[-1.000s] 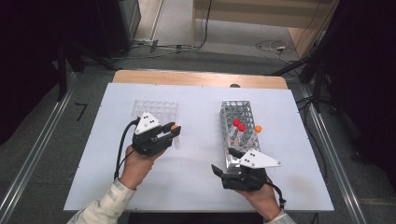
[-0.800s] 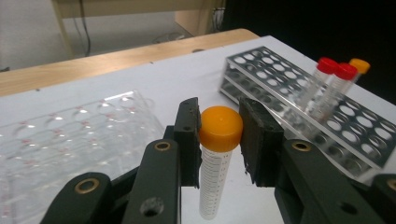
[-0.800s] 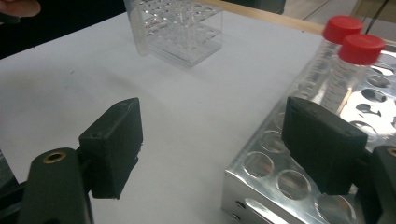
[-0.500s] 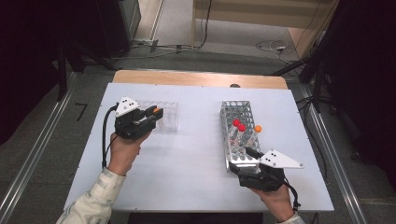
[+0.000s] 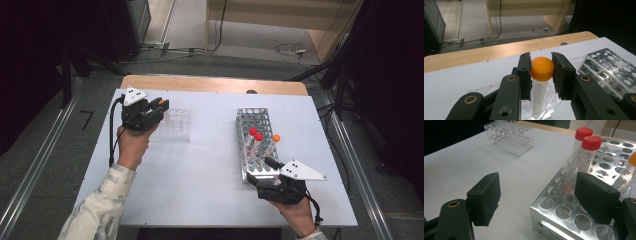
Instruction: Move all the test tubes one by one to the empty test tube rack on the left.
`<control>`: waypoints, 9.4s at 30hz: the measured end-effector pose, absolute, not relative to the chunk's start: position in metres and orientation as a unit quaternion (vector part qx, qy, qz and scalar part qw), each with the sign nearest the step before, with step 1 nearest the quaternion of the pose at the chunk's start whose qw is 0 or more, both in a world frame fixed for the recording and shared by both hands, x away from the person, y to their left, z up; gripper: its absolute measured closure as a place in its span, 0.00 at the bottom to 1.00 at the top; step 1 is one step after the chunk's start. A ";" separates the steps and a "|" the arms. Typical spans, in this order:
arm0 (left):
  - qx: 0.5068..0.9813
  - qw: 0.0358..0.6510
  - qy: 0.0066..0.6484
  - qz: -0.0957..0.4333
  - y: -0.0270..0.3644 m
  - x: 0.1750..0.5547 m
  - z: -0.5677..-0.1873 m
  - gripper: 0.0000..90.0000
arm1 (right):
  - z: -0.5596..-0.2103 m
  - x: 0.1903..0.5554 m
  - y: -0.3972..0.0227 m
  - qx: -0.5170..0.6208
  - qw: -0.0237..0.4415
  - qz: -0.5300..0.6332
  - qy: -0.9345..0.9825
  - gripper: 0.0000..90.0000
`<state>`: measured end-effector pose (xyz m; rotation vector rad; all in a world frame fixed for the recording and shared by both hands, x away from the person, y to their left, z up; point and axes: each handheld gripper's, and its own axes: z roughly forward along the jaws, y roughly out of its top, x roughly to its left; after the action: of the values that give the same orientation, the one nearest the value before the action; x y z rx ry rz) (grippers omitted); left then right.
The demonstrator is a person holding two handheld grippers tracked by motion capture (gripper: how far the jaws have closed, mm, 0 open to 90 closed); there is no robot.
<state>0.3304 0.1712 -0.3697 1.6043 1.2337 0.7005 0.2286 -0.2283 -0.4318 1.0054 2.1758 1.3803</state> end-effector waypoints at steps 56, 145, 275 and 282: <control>0.655 0.499 0.521 0.225 0.164 0.318 -0.421 0.22 | -0.436 0.242 -0.243 0.394 0.225 0.469 0.757 0.24; 0.703 0.485 0.472 0.216 0.130 0.294 -0.414 0.10 | -0.420 0.257 -0.176 0.303 0.190 0.511 0.781 0.79; 0.660 0.457 0.516 0.299 0.187 0.341 -0.418 0.76 | -0.435 0.238 -0.245 0.364 0.184 0.494 0.768 0.41; 0.657 0.462 0.514 0.300 0.188 0.339 -0.415 0.71 | -0.435 0.237 -0.245 0.365 0.184 0.494 0.768 0.41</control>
<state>0.3387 0.1878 -0.4152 1.6162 1.2648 0.7373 0.2375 -0.2449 -0.4345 1.0280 2.1651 1.3930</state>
